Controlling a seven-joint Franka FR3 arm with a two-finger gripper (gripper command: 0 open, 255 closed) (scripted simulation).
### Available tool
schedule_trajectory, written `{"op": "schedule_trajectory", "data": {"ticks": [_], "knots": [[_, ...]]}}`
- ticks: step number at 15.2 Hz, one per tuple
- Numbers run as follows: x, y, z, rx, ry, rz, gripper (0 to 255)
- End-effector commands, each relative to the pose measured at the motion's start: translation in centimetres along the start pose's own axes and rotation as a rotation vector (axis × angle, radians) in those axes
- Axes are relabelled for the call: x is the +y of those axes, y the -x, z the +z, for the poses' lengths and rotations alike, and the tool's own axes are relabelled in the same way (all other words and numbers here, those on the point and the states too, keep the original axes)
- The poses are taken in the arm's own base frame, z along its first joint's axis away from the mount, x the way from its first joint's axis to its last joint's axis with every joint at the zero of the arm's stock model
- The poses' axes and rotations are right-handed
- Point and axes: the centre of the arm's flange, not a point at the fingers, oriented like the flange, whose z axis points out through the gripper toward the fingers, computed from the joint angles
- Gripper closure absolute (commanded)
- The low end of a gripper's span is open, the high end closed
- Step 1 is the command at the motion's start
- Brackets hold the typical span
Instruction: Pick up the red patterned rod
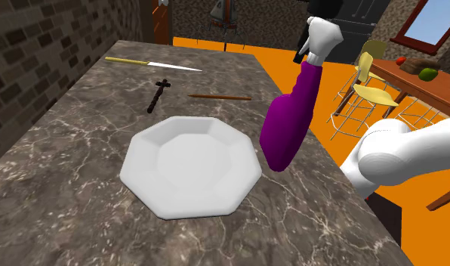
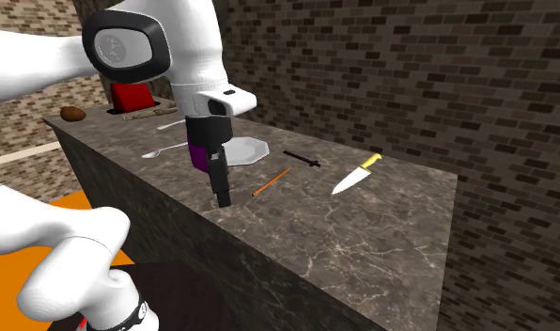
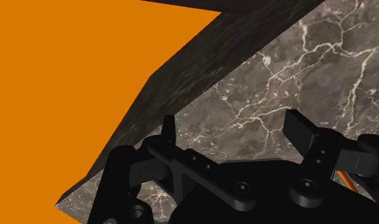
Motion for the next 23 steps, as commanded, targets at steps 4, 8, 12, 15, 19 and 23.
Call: {"op": "schedule_trajectory", "data": {"ticks": [4,8,12,15,19,23], "knots": [[-2.5,-3.3,0.5,-0.019,-0.001,0.008,0],[-5.8,-7.7,1.2,-0.044,-0.003,0.018,0],[-9.1,-12.1,2.1,-0.069,-0.004,0.029,0],[-11.5,-15.5,2.8,-0.088,-0.005,0.036,0],[-14.7,-19.9,3.8,-0.113,-0.006,0.047,0],[-17.8,-24.4,4.9,-0.138,-0.008,0.057,0]]}}
